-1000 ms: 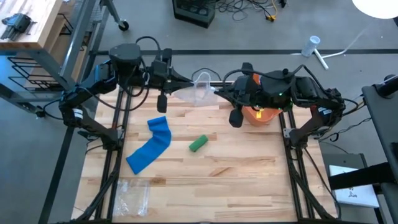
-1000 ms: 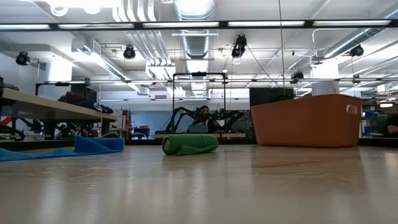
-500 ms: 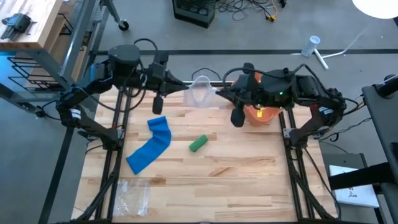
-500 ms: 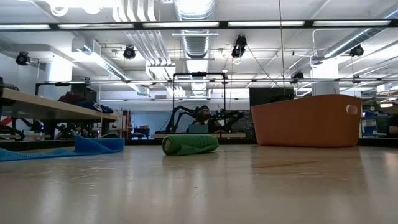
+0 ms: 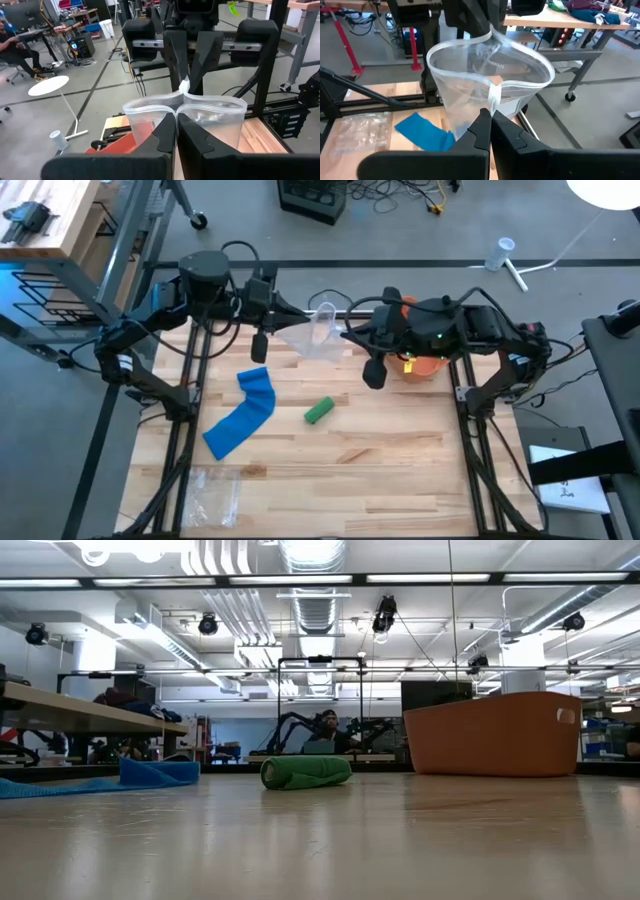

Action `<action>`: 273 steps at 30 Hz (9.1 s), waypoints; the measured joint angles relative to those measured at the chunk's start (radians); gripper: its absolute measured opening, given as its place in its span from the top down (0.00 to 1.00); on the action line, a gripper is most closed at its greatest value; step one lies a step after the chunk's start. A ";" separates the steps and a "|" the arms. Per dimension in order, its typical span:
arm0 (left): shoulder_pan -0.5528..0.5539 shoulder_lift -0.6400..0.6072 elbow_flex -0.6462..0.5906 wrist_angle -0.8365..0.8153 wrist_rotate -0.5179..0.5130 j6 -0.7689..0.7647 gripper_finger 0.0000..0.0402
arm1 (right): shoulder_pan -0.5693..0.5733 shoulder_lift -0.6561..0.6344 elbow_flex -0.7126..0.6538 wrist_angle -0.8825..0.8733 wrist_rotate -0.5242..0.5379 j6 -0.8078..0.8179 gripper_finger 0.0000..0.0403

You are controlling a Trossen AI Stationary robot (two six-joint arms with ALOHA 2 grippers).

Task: Roll bandage
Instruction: Open the right transparent zip bag, then put the rolled green bandage into the transparent zip bag

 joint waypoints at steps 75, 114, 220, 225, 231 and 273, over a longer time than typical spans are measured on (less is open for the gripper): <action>-0.010 -0.023 -0.033 -0.081 -0.035 0.002 1.00 | 0.049 -0.168 0.001 -0.243 -0.079 0.158 0.55; -0.008 -0.676 -0.525 -0.277 -0.162 -0.056 1.00 | 0.023 0.503 -0.225 -0.053 -0.372 -0.036 0.33; -0.028 -0.388 -0.669 0.273 -0.003 -0.045 1.00 | -0.032 0.122 0.051 0.309 -0.111 0.138 0.77; -0.028 -0.402 -0.656 0.271 -0.004 -0.042 1.00 | -0.032 0.118 0.051 0.264 -0.113 0.142 0.79; -0.027 -0.416 -0.655 0.273 0.023 -0.022 1.00 | -0.032 0.117 0.051 0.258 -0.139 0.118 0.79; -0.069 -0.392 -0.657 0.331 0.185 -0.032 1.00 | -0.033 0.157 0.048 0.226 -0.261 -0.006 0.82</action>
